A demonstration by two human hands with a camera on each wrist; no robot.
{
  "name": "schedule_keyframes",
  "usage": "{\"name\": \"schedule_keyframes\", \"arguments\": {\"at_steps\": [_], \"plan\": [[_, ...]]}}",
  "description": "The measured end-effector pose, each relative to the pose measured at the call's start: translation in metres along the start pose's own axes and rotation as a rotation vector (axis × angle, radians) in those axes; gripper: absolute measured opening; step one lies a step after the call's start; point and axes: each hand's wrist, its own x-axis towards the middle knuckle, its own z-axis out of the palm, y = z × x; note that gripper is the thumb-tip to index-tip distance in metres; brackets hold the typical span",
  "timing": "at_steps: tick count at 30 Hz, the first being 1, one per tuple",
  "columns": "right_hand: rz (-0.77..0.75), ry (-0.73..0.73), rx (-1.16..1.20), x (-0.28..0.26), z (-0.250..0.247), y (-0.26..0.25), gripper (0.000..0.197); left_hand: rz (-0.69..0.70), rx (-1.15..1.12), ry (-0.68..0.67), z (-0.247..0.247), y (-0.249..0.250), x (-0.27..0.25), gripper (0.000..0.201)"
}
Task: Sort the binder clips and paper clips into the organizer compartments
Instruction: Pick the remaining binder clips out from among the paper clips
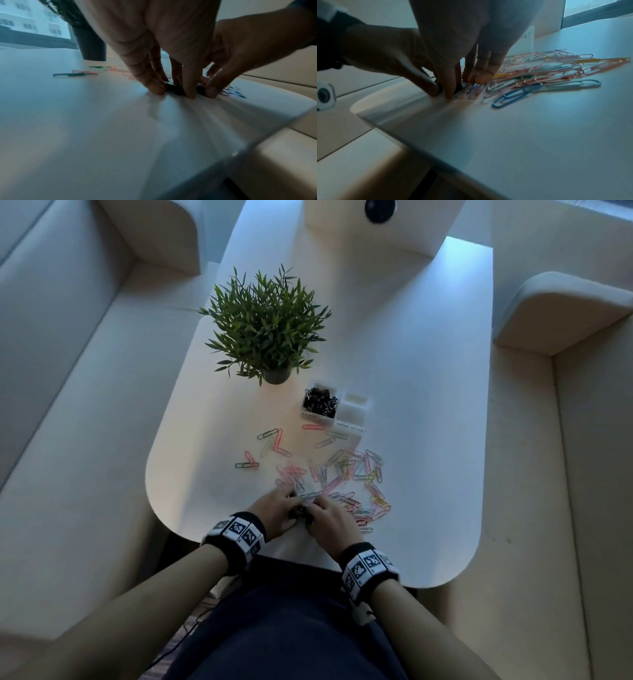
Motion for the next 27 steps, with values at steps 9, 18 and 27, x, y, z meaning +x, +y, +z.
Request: {"name": "schedule_keyframes", "arguments": {"at_steps": [9,18,27], "plan": [[0.064,0.155,0.156,-0.003,-0.016,0.01,0.01,-0.03,-0.101,0.12,-0.011,-0.012,0.006,0.018],[0.043,0.038,0.254,0.008,-0.009,-0.01,0.043,-0.059,-0.16,0.206,-0.011,-0.025,0.007,0.029],[0.202,0.152,0.525,0.023,-0.018,-0.025,0.029,-0.365,-0.888,0.299,-0.022,-0.018,0.011,0.015]]}}
